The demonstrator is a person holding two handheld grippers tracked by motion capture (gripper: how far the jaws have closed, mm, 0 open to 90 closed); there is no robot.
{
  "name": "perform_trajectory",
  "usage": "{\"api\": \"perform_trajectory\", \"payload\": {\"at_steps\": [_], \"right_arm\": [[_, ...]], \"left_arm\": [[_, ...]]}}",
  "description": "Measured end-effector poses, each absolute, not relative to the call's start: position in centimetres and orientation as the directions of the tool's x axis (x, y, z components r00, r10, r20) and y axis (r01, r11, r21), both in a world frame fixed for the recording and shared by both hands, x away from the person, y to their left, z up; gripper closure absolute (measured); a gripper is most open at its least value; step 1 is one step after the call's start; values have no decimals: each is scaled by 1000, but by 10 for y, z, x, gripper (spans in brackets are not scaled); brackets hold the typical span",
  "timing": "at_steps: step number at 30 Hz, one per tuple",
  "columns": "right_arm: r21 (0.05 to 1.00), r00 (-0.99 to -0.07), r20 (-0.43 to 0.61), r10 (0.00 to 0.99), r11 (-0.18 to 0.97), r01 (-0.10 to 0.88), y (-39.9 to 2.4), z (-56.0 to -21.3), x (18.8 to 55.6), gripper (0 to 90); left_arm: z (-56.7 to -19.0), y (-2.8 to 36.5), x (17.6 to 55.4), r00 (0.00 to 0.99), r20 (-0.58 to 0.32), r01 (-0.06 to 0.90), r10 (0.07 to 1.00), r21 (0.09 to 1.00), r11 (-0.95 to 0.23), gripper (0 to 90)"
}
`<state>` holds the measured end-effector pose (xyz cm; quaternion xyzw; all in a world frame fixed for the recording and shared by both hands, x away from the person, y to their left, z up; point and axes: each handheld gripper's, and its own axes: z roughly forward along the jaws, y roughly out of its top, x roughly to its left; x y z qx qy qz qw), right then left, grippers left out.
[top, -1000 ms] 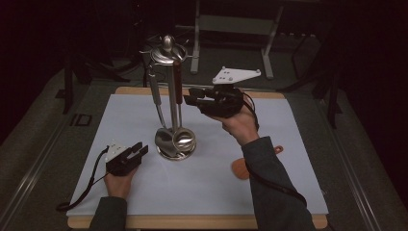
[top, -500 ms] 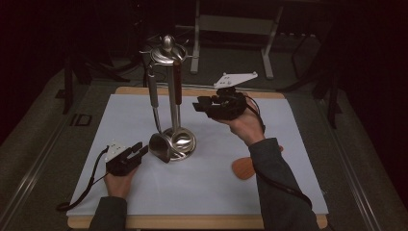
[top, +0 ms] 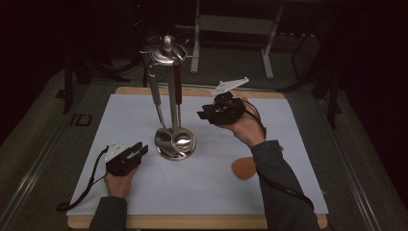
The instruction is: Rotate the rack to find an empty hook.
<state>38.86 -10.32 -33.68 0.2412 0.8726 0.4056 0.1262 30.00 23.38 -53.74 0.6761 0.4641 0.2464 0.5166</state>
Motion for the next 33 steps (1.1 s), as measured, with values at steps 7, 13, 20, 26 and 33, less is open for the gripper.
{"api": "perform_trajectory", "payload": {"at_steps": [7, 13, 20, 26, 33], "right_arm": [[709, -842, -47, 537, 611, 351, -103, -356, 393, 660], [674, -832, -64, 551, 639, 371, -107, -367, 395, 640], [647, -825, -65, 561, 653, 393, -112, -378, 398, 627], [623, -815, -49, 577, 655, 427, -119, -391, 401, 626], [584, -801, -56, 596, 671, 458, -126, -408, 404, 621]], "left_arm": [[-536, 235, 300, 443, -149, 373, 884, 927, -31, 730], [-525, 237, 296, 459, -191, 326, 867, 945, 35, 790], [-495, 238, 291, 474, -197, 238, 858, 967, 90, 897], [-446, 230, 287, 526, -206, 101, 825, 979, 180, 899], [-395, 217, 280, 573, -155, -36, 805, 976, 214, 899]]}}
